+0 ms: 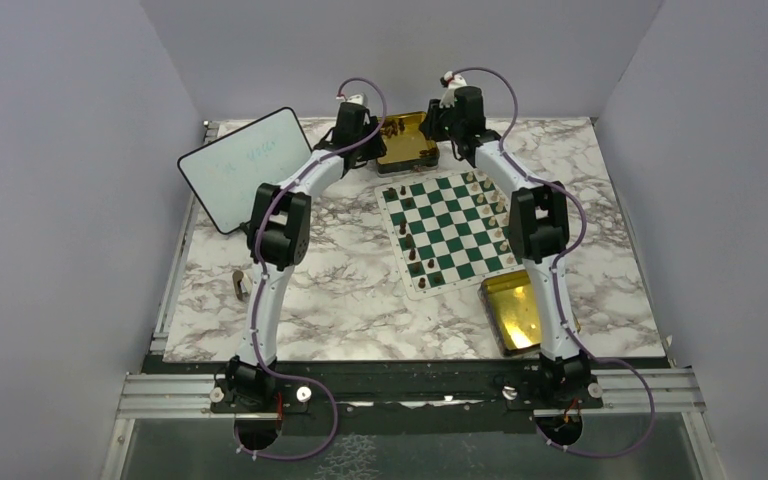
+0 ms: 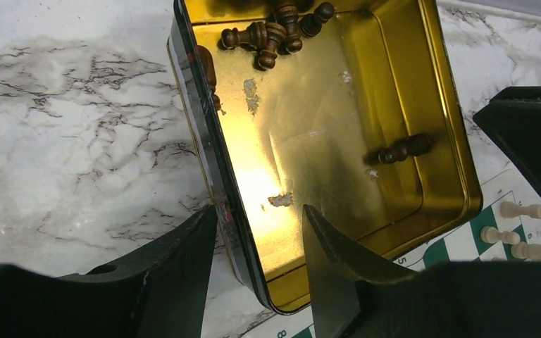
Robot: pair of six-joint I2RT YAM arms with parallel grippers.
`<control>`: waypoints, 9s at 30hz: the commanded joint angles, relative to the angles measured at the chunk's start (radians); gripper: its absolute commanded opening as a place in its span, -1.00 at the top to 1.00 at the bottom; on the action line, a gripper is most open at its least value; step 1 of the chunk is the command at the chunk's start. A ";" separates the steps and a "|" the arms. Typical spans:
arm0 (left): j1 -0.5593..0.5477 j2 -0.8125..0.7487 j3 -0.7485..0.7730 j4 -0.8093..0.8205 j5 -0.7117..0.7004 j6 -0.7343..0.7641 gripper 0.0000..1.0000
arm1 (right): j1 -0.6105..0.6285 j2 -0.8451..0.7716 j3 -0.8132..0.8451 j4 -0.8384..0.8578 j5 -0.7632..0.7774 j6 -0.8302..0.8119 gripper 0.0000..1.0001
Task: Set up the chess pieces on the board
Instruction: Pick up the storage box at the center of the board, then place the storage box at the center of the board, then pick up the chess piece from the storage box, then place the chess piece on the chessboard.
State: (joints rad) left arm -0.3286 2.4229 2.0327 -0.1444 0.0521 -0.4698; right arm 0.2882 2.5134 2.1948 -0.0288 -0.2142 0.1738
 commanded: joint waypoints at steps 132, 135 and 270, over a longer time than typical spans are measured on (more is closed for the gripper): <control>-0.099 -1.060 -1.314 0.091 -0.395 -0.207 0.39 | 0.274 -0.636 -0.631 -0.099 -0.022 0.203 0.28; -0.098 -1.072 -1.313 0.087 -0.366 -0.227 0.36 | 0.321 -0.619 -0.629 -0.086 -0.012 0.186 0.28; -0.081 -1.562 -1.348 -0.167 -0.199 0.327 -0.98 | 0.327 -0.673 -1.108 0.379 0.477 -0.034 0.81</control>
State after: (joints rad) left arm -0.4133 0.8753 0.6937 -0.3374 -0.1486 -0.1555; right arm 0.6178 1.8091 1.1168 0.2012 0.2901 0.1379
